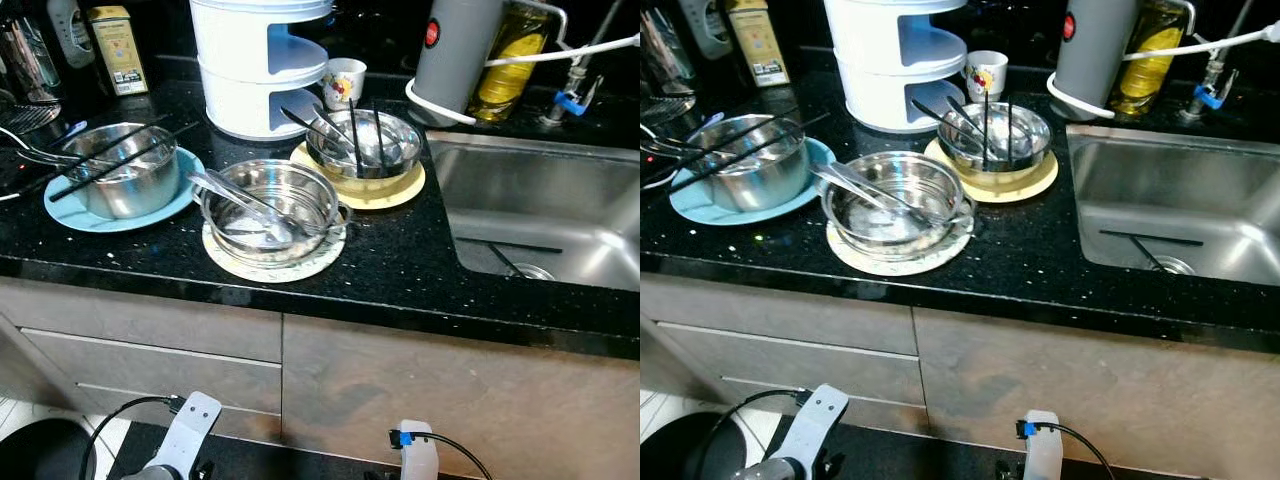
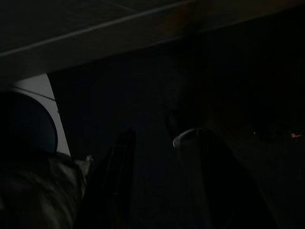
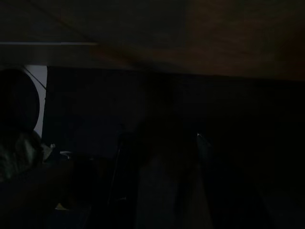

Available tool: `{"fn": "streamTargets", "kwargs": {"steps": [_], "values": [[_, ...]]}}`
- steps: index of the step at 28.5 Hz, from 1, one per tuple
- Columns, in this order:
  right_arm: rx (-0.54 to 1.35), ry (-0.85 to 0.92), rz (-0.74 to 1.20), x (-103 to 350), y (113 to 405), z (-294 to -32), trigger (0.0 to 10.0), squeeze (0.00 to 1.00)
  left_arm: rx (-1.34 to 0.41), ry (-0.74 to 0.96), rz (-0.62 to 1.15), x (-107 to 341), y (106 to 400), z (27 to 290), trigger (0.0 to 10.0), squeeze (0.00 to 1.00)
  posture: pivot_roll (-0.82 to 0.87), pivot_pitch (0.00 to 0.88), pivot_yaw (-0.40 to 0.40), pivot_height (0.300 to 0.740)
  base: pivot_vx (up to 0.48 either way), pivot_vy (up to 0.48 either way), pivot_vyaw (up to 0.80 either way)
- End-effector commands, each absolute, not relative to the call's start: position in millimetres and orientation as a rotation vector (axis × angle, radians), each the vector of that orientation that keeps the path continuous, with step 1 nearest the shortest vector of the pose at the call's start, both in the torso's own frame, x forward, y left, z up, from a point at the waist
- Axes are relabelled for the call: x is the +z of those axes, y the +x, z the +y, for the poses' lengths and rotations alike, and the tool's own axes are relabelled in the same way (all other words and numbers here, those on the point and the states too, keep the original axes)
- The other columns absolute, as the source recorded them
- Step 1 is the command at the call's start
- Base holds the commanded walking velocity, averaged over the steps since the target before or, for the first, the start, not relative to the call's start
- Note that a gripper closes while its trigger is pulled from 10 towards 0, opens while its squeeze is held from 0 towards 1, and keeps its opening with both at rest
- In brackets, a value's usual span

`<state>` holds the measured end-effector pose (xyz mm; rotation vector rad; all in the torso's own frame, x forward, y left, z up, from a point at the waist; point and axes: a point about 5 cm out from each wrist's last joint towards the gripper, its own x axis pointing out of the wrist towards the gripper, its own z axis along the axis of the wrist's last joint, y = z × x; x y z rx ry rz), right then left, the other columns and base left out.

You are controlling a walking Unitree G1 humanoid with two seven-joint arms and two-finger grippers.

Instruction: Kitchen organization

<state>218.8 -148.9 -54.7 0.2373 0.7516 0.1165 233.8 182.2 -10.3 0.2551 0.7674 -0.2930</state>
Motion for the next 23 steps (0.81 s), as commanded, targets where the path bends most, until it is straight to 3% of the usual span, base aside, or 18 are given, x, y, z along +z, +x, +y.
{"fn": "streamTargets", "kwargs": {"steps": [1,11,23], "values": [[0.087,0.238,0.782,-60.8,209.4,-155.1,10.0,0.00,-0.302,0.272,0.764,-10.7,232.4,179.2,10.0,0.00,-0.08,0.195,-0.012,0.740,0.000,0.000,0.00],[0.095,0.238,0.771,-58.1,214.1,-153.7,10.0,0.00,-0.274,0.215,0.663,1.0,238.9,182.2,10.0,0.00,-0.07,0.195,-0.018,0.740,0.000,0.000,0.00],[0.099,0.239,0.763,-56.5,217.3,-153.5,10.0,0.00,-0.240,0.198,0.667,1.4,237.6,191.5,10.0,0.00,-0.07,0.192,-0.021,0.740,0.000,0.040,0.00]]}}
